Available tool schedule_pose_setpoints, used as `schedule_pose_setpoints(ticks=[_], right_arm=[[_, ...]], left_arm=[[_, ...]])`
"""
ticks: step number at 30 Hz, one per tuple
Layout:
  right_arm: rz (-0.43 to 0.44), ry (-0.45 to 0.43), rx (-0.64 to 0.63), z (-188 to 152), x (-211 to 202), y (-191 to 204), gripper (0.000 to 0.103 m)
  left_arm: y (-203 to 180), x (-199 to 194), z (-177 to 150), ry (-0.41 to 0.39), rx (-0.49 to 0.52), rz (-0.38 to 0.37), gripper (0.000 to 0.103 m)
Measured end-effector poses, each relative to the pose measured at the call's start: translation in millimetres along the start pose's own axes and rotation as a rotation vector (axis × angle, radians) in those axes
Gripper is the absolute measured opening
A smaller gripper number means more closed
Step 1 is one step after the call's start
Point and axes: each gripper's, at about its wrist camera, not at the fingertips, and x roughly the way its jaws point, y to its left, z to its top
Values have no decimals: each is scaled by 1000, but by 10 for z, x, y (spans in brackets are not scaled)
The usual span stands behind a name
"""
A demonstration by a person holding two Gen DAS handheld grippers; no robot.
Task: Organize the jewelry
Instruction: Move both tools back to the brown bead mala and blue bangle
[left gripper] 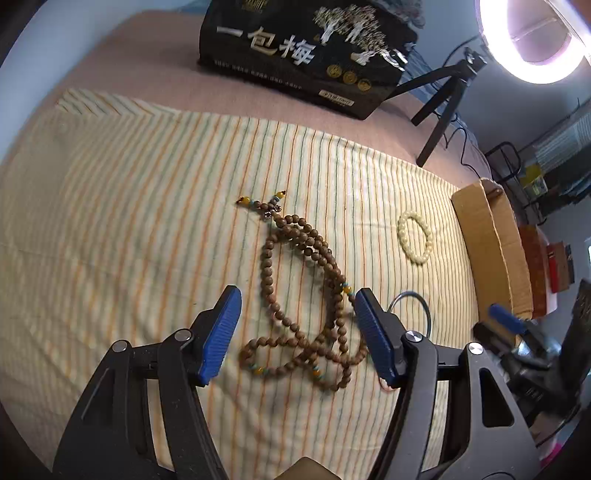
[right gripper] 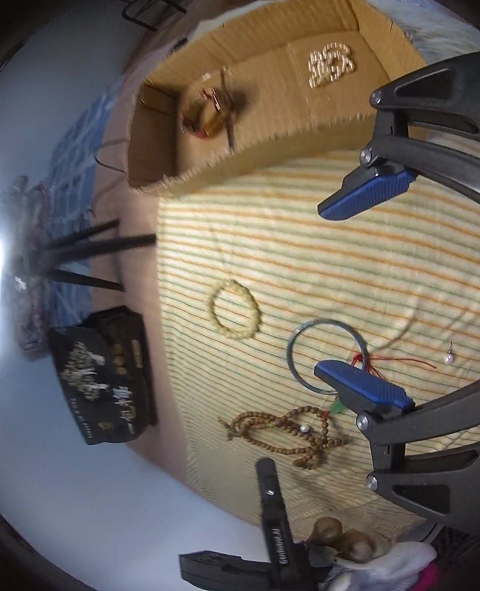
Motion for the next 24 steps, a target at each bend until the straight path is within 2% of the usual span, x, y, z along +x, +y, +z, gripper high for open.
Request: schedule_pose_setpoints(ticks=[2, 8, 13, 15, 17, 18, 24], right_arm=[[7, 24, 0, 7, 84, 17, 73], [11, 66, -8, 29, 275, 73, 64], [34, 68, 0, 55, 303, 84, 62], [47, 69, -7, 75, 311, 116, 68], [53, 71, -23, 92, 343, 172, 80], [57, 72, -36, 91, 360, 206, 82], [7, 99, -141, 38, 508, 438, 84]], left_arm=[[14, 76, 35, 18, -19, -1, 66], [60, 221, 124, 46, -72, -16, 66], [88, 263, 185, 48, -119, -42, 66], [64, 298, 199, 52, -113, -42, 66], [26, 349, 213, 61, -102, -30, 68], [10, 362, 215, 60, -98, -28, 69], [-106, 420, 224, 50, -64, 10, 70]])
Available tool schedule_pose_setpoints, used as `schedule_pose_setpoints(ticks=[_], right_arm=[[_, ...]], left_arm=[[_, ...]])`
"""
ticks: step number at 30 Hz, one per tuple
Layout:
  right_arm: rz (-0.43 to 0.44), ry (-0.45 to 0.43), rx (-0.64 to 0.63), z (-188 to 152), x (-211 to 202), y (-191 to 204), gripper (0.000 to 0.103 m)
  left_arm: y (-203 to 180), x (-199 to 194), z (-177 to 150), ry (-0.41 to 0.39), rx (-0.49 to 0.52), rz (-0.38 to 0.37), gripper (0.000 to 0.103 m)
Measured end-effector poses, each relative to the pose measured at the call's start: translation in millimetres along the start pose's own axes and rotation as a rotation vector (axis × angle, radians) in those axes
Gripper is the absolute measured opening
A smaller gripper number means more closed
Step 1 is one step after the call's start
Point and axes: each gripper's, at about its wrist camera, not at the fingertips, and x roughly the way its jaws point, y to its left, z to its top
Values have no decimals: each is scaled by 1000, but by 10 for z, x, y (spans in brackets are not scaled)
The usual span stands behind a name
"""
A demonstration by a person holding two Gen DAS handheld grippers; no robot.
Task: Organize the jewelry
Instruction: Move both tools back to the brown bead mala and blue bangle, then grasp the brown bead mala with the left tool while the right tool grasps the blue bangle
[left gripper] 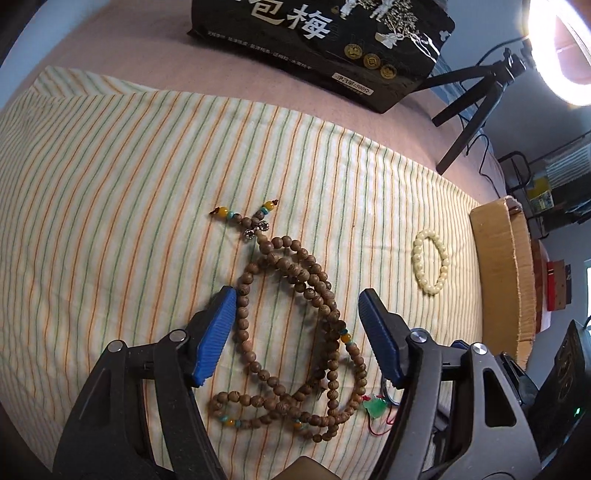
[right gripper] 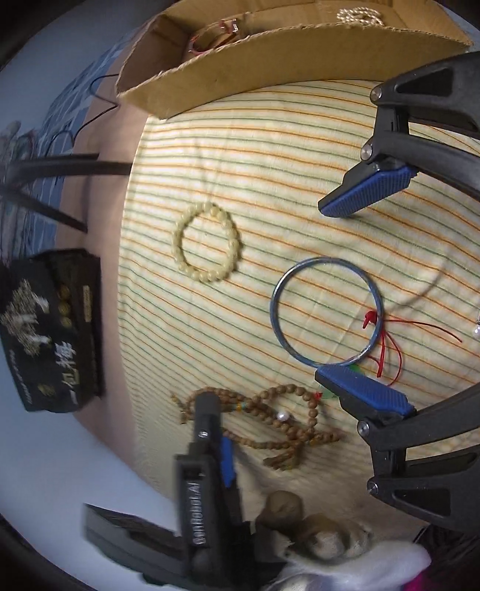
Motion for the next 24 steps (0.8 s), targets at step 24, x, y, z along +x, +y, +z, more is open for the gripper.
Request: schedule_pose_setpoints(ticks=[24], right_arm=[[-66, 4, -30, 82, 145, 178, 84]], left_arm=[[-245, 141, -26, -30, 89, 126, 70]])
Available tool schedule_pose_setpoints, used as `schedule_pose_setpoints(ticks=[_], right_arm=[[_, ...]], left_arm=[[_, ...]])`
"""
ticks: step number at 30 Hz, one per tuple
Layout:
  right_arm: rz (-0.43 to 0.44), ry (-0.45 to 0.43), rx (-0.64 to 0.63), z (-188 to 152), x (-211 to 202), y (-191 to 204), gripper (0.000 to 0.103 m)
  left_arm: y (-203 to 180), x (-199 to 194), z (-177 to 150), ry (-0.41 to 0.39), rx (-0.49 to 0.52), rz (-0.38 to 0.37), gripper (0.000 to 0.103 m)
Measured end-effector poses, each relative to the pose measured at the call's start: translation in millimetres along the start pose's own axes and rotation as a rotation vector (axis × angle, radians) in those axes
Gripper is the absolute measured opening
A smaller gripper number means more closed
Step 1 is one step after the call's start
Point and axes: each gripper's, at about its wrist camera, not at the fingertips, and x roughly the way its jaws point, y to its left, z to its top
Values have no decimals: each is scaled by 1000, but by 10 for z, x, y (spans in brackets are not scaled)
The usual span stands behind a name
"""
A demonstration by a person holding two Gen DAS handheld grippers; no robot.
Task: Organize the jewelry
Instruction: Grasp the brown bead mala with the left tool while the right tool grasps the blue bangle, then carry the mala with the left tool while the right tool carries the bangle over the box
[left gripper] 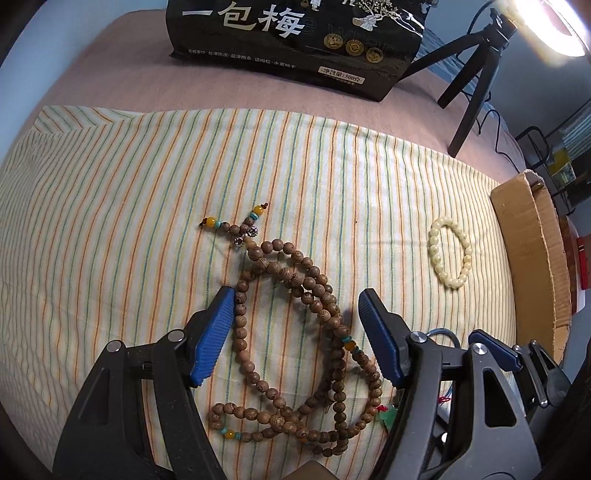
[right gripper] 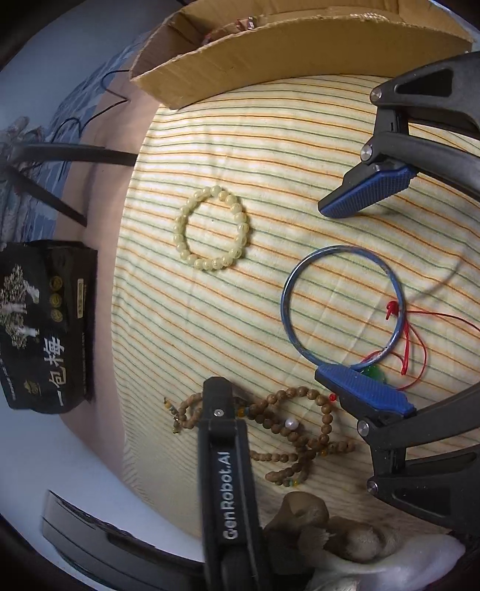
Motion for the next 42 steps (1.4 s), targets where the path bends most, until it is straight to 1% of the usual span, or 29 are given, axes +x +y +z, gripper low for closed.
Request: schedule_pose_setpoints(ticks=[3, 4, 6, 9, 12, 13, 14, 15, 17, 19, 22, 25, 32, 42], right_arm=[[7, -1, -13, -2, 6, 55, 85], [3, 3, -23, -7, 10, 77, 86], [-41, 16, -55, -28, 42, 123, 86], [-41, 24, -44, -53, 54, 77, 85], [-44, 35, -45, -66, 44, 34, 78], [-47, 34, -48, -72, 34, 24, 74], [-45, 33, -49, -82, 24, 8, 74], [-40, 32, -45, -87, 18, -2, 74], [-32, 26, -36, -109, 3, -34, 73], [-31, 19, -31, -106, -16, -36, 73], [-32, -2, -23, -85, -75, -54, 73], [-29, -32, -4, -75, -188, -108, 73], [-8, -84, 43, -99, -474, -278, 73], [-18, -188, 71, -228, -998, -480, 73]], left_arm=[[-1, 2, -3, -2, 3, 0, 70], [-6, 2, -7, -3, 7, 2, 70], [-11, 1, -18, -7, 16, 8, 70], [-44, 6, -32, -12, 29, 23, 70], [-74, 15, -47, -21, 43, 44, 68], [-81, 17, -55, -28, 47, 60, 60], [-86, 18, -61, -40, 53, 81, 53], [-86, 17, -63, -48, 58, 89, 49], [-71, 5, -59, -63, 62, 102, 25], [-16, -4, -41, -60, 46, 87, 11], [86, -44, -14, -56, 5, 40, 11], [121, -148, -1, -73, -5, 16, 11], [89, -575, -35, -145, 12, -43, 11], [-149, -1165, -154, -249, 60, -117, 11]])
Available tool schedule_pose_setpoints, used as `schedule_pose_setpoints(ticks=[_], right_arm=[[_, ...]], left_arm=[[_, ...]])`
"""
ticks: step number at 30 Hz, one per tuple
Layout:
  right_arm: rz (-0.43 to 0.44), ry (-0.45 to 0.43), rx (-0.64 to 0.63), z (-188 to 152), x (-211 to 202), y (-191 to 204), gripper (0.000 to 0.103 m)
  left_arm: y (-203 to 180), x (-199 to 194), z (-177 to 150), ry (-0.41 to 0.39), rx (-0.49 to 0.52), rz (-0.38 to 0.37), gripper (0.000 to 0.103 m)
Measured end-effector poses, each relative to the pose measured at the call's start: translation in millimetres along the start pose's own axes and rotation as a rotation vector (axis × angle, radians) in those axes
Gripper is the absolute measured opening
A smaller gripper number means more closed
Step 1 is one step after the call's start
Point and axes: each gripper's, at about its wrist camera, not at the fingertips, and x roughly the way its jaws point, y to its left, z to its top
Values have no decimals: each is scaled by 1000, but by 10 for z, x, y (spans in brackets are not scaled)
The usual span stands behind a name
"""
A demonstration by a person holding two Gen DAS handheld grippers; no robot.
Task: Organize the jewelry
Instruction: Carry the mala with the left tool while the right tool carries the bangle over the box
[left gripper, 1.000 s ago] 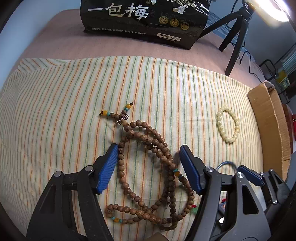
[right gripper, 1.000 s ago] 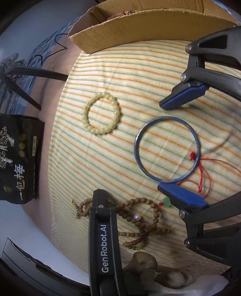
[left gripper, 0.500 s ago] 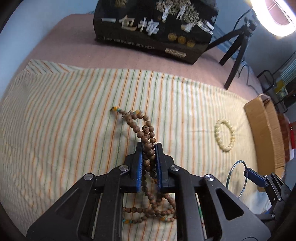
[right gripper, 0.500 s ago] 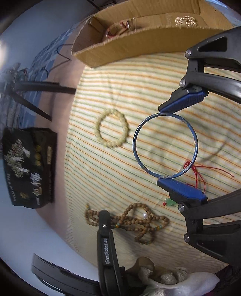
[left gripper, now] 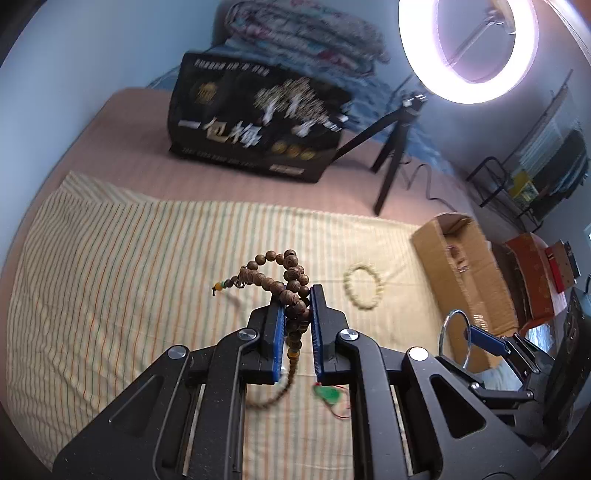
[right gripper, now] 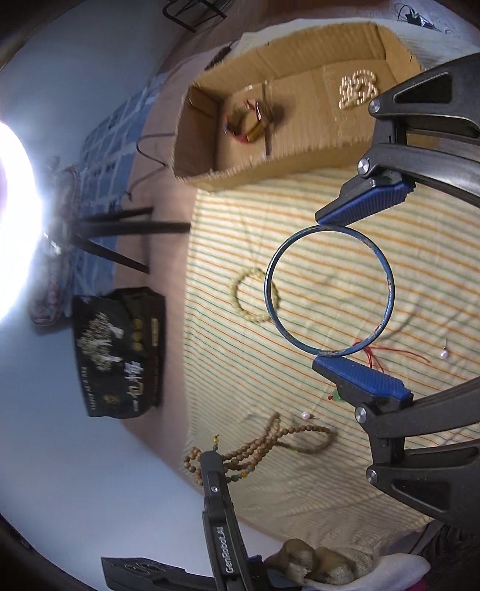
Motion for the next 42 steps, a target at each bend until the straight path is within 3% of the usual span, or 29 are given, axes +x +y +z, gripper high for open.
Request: schedule_pose_setpoints(ticks=[12, 22, 42], right_arm=[[-39, -101, 86, -32, -537, -504, 73], [-82, -148, 208, -113, -838, -1148, 73], [-150, -111, 329, -299, -706, -1822, 73]], left_arm=[[-576, -466, 116, -109, 69, -103, 10], [-1119, -473, 163, -132, 125, -173, 10], [-2231, -204, 220, -142, 209, -353, 11]])
